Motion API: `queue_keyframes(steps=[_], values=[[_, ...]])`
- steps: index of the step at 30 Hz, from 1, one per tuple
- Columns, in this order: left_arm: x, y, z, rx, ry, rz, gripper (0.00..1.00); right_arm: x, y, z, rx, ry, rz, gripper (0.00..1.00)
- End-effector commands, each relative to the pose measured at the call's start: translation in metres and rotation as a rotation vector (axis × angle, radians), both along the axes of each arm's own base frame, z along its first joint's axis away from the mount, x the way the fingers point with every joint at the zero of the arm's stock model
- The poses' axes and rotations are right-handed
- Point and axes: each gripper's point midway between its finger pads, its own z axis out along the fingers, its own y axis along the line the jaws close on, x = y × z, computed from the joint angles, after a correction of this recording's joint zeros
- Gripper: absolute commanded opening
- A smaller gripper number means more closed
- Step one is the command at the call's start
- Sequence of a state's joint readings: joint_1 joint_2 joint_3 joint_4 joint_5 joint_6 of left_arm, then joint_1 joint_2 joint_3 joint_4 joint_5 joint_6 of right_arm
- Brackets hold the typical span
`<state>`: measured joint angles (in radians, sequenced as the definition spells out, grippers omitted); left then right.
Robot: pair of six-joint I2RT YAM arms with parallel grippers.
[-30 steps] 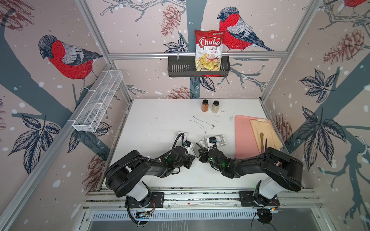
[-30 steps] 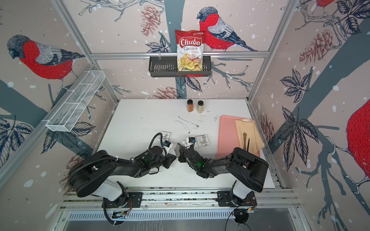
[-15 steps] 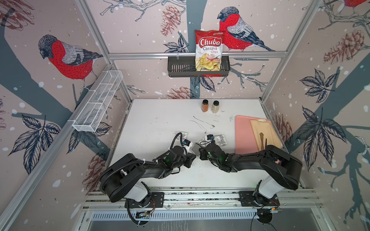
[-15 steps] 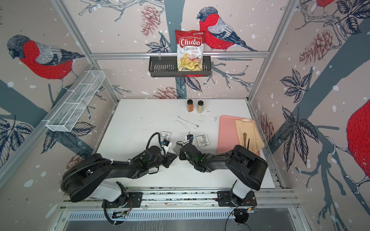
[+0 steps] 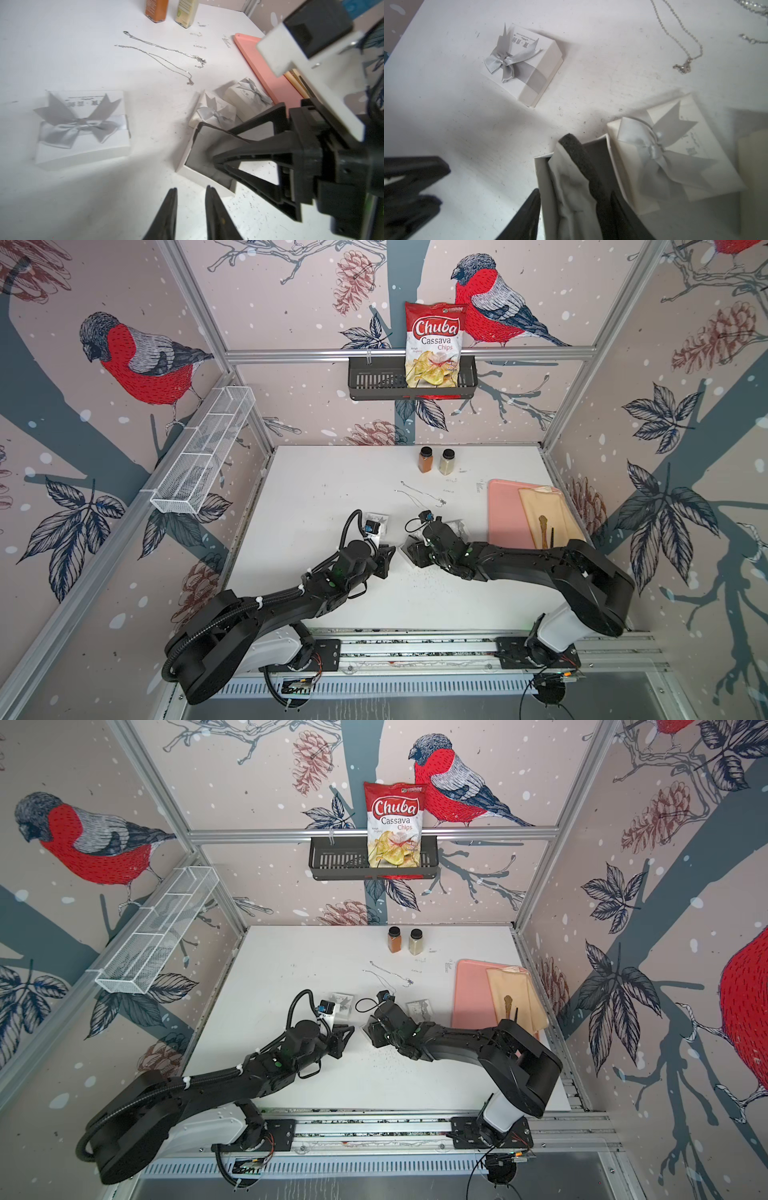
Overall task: Take the necklace out of the lift-off lid jewelry box
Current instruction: Place the inner lining in the jewelry box.
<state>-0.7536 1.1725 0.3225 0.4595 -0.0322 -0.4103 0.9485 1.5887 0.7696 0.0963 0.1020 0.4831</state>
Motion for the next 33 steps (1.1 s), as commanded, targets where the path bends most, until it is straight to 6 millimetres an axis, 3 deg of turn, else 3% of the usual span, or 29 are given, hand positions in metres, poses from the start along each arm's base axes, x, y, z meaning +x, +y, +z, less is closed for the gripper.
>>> queue_keyframes(steps=[1, 3, 5, 9, 11, 15, 23, 33], values=[[0.009, 0.013, 0.001, 0.022, -0.007, 0.049, 0.34, 0.003, -0.017, 0.002, -0.121, -0.030, 0.004, 0.54], [0.014, 0.017, 0.005, 0.017, -0.015, 0.062, 0.39, 0.006, -0.019, 0.010, -0.146, -0.053, 0.005, 0.52], [0.020, 0.022, 0.010, 0.025, -0.030, 0.078, 0.41, 0.007, -0.015, 0.023, -0.136, -0.073, 0.026, 0.40], [0.029, 0.028, 0.022, 0.031, -0.065, 0.100, 0.43, 0.002, 0.005, 0.037, -0.067, -0.059, 0.108, 0.24], [0.033, 0.032, 0.028, 0.027, -0.083, 0.120, 0.44, -0.002, 0.016, 0.035, -0.027, -0.026, 0.153, 0.18], [0.037, 0.035, 0.037, 0.022, -0.106, 0.131, 0.44, -0.001, 0.026, 0.020, 0.009, 0.039, 0.181, 0.15], [0.040, 0.040, 0.042, 0.045, -0.123, 0.141, 0.45, 0.016, 0.006, -0.017, -0.105, 0.090, 0.088, 0.13], [0.043, 0.042, 0.044, 0.046, -0.128, 0.150, 0.46, 0.005, 0.014, -0.049, -0.135, 0.204, 0.144, 0.13]])
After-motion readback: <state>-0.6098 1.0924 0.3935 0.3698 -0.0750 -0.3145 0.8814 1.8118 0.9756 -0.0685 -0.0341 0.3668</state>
